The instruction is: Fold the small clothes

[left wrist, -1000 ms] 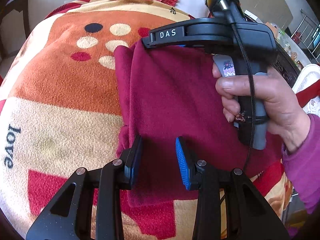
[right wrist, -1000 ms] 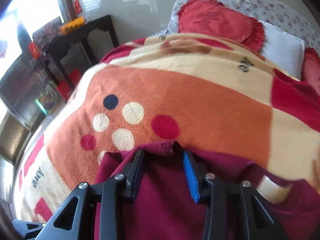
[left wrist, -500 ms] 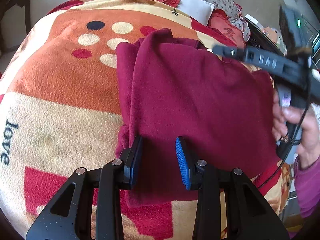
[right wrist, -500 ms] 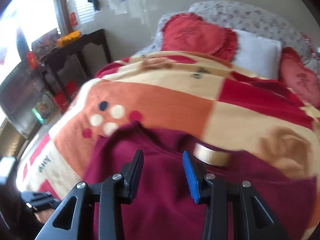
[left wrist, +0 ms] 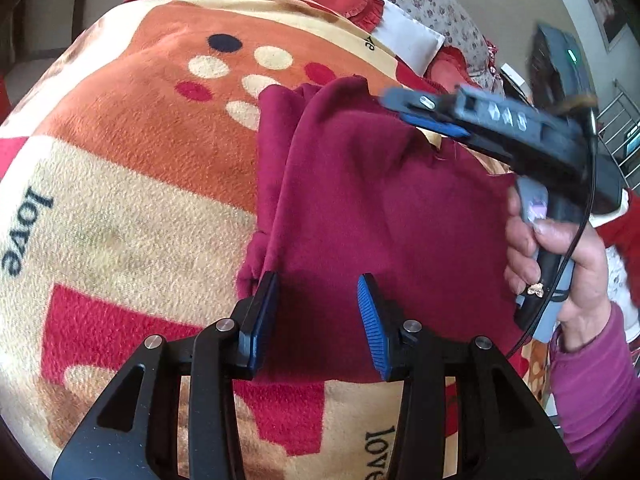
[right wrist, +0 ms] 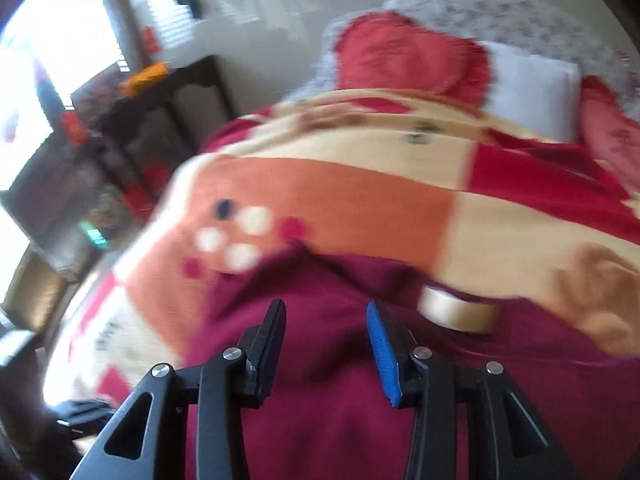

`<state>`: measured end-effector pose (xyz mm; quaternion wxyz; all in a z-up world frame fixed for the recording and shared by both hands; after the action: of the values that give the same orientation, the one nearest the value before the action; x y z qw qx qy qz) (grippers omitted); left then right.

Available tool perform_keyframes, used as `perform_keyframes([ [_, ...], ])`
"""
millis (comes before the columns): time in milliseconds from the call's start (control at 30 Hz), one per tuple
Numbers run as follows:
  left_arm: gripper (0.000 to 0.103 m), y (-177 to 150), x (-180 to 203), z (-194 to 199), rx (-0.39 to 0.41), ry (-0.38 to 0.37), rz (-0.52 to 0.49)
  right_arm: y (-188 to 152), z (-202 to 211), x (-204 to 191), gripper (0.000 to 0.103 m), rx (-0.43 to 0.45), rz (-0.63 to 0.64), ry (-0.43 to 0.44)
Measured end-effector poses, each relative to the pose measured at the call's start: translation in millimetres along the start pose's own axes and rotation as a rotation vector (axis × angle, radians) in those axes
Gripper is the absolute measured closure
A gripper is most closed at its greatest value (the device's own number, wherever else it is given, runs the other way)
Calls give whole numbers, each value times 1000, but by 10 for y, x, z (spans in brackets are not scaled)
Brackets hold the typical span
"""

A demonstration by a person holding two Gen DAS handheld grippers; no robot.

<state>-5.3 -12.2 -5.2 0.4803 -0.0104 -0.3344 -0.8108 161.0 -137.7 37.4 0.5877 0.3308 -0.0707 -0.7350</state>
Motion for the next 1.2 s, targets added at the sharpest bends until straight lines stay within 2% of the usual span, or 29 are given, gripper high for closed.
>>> perform_keyframes([
  [67, 63, -19, -12, -33, -7, -2, -4, 21, -223, -145, 63, -64, -30, 58],
  [233, 63, -46, -38, -63, -10, -14, -6, -22, -767, -199, 62, -165, -96, 26],
  [300, 63, -36, -34, -76, -6, -20, -5, 18, -730, -283, 53, -154, -119, 41],
  [367, 63, -41, -52, -79, 0, -35, 5, 23, -685, -386, 31, -149, -101, 57],
  [400, 63, -43, -60, -81, 4, -41, 12, 4, -707, -426, 29, -155, -79, 42],
  [467, 63, -50, -80, -68, 13, -47, 24, -78, -848, -519, 29, -184, 21, -76],
  [533, 63, -71, -97, -37, 20, -50, 27, -135, -963, -584, 26, -184, 103, -160],
  [633, 63, -138, -133, 41, 18, -44, 18, -195, -1056, -667, 22, -165, 184, -240],
  [700, 63, -133, -105, 37, 13, -32, 5, -218, -1051, -687, 29, -147, 214, -261],
  [733, 63, -132, -85, 42, 13, -25, -3, -218, -1021, -667, 42, -131, 226, -280],
  [767, 63, -127, -56, 38, 11, -19, -9, -220, -974, -654, 49, -124, 228, -264],
  [800, 63, -128, -45, 53, 11, -12, -17, -219, -924, -647, 55, -119, 220, -238],
  [867, 62, -120, -8, 80, 11, -2, -30, -224, -754, -628, 75, -118, 185, -163],
  [933, 57, -99, 25, 127, 18, -5, -42, -210, -589, -602, 80, -100, 153, -110],
  [1033, 34, -60, 138, 194, 58, -42, -65, -152, -276, -505, 83, -65, 67, -9],
  [1100, 29, -39, 243, 220, 85, -46, -113, -151, -109, -431, 83, -49, 23, 34],
  [1200, 29, 29, 341, 182, 92, -36, -165, -160, 74, -352, 84, -29, 1, 46],
])
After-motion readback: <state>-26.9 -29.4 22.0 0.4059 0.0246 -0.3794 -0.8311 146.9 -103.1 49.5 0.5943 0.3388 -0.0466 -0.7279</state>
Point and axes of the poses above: each gripper's, at about its wrist camera, not at the fingertips, and z roughly against the way its jaws point, x to its right, y to its top, the point moved 7 cm from there along -z, roughly the way its jaws point, and after that the axes turned 14 degrees about -z, right-handed, at the moved point
